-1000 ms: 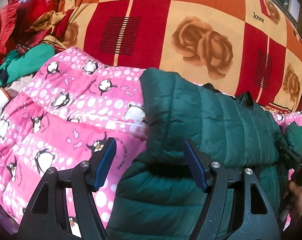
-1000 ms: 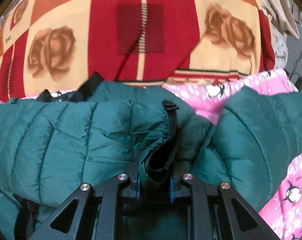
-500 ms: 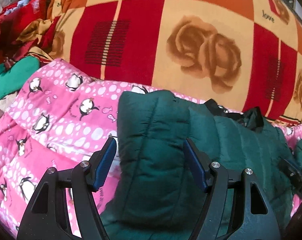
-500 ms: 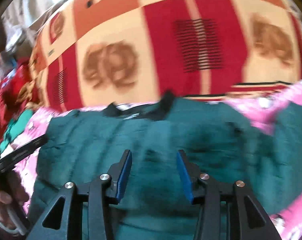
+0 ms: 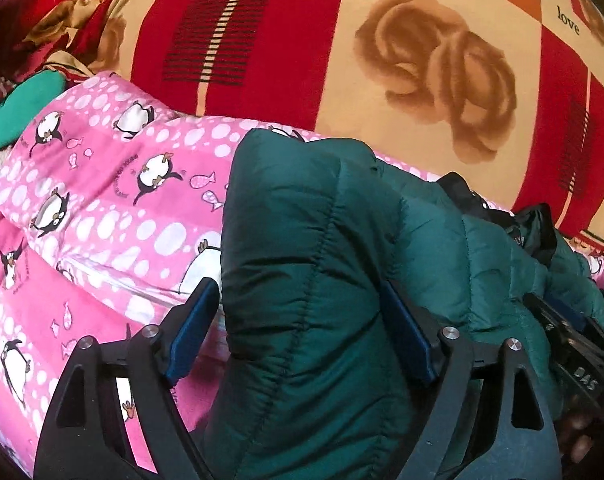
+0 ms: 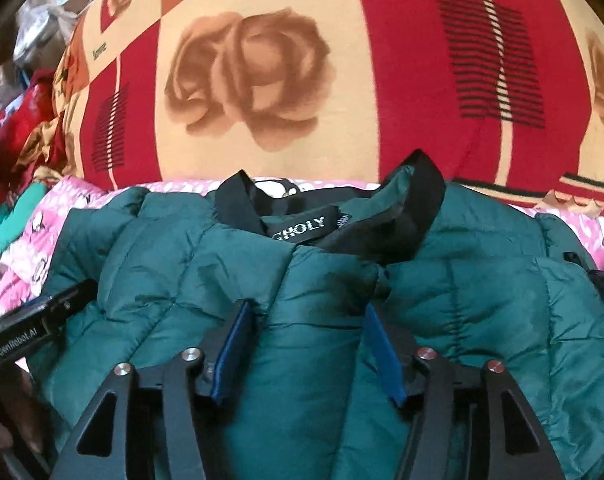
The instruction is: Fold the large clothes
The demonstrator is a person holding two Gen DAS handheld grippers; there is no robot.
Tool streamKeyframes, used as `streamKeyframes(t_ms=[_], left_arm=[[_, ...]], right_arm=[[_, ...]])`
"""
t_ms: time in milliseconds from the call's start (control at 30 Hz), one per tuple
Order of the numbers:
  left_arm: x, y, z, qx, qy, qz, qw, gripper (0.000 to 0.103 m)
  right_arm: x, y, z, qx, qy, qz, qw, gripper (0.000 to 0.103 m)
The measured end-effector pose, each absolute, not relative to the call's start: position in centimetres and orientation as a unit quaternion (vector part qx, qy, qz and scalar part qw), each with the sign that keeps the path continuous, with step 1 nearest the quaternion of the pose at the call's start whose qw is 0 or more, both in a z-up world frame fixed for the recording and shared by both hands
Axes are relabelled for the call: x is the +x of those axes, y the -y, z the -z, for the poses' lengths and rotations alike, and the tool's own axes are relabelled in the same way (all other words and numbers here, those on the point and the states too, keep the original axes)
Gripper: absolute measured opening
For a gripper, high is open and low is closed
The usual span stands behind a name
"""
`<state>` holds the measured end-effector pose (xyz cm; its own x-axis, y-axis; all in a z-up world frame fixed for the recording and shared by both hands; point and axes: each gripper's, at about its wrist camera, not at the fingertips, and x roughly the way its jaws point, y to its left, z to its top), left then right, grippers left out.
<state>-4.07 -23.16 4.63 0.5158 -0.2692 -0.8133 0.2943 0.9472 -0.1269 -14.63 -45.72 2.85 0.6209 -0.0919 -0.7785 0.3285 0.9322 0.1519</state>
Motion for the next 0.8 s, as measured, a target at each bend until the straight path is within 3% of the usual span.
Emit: streamKeyframes(t_ms=[200, 667, 800], left_arm=[[-4.3, 23.2, -4.7, 0.017, -0.459, 0.159, 0.874, 0.084], [-6.2, 23.3, -5.8, 0.039, -0.442, 0.161, 0.882, 0.087], [-7.8, 23.0, -6.8, 0.035, -0.431, 0.169, 0.886, 0.087]], right_arm=[[-17.7, 46.0, -4.8, 0.144, -0.402, 0.127, 0.895, 0.075], [-22.5, 47.5, -3.7, 0.161, -0.411, 0.155, 0.884, 0.088], [-22.9, 47.7, -2.7, 0.160, -0.416, 0.171, 0.879, 0.097]])
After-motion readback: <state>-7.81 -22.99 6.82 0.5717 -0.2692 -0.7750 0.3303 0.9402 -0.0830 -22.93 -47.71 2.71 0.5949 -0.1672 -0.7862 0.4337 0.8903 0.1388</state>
